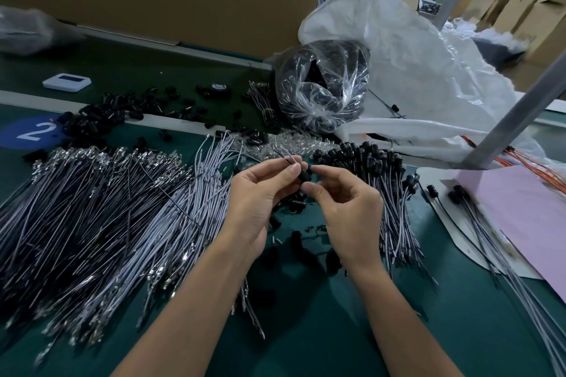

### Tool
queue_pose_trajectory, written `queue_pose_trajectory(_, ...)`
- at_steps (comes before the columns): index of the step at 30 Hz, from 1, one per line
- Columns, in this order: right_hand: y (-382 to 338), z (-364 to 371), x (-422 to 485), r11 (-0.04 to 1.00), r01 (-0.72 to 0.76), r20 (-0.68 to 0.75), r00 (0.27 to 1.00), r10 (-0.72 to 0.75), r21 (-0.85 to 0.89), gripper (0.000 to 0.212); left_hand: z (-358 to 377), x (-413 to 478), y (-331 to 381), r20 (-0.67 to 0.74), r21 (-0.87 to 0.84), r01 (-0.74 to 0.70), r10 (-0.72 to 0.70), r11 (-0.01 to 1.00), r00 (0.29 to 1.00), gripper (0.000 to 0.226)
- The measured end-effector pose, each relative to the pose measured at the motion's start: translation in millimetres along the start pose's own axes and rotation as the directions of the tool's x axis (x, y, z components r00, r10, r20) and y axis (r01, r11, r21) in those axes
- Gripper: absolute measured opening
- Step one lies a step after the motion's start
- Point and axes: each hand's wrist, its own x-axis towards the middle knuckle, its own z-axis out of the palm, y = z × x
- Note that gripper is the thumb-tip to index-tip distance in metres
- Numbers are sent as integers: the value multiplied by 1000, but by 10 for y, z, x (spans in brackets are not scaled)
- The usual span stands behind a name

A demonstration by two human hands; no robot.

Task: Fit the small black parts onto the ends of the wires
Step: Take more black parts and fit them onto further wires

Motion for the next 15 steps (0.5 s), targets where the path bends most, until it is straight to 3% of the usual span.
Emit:
queue_pose_trajectory(6,5,7,-8,995,70,6,998,-70,-66,13,8,-26,59,-6,46,3,-3,999,1000,19)
queue_pose_trajectory(10,37,-18,17,996,54,-4,999,-54,-72,12,-116,13,235,-177,-164,-98,69,982,982,11)
queue_pose_trajectory(15,17,-57,51,951,-190,128,978,163,243,10,-193,36,309,-357,-259,-155,54,953,933,11)
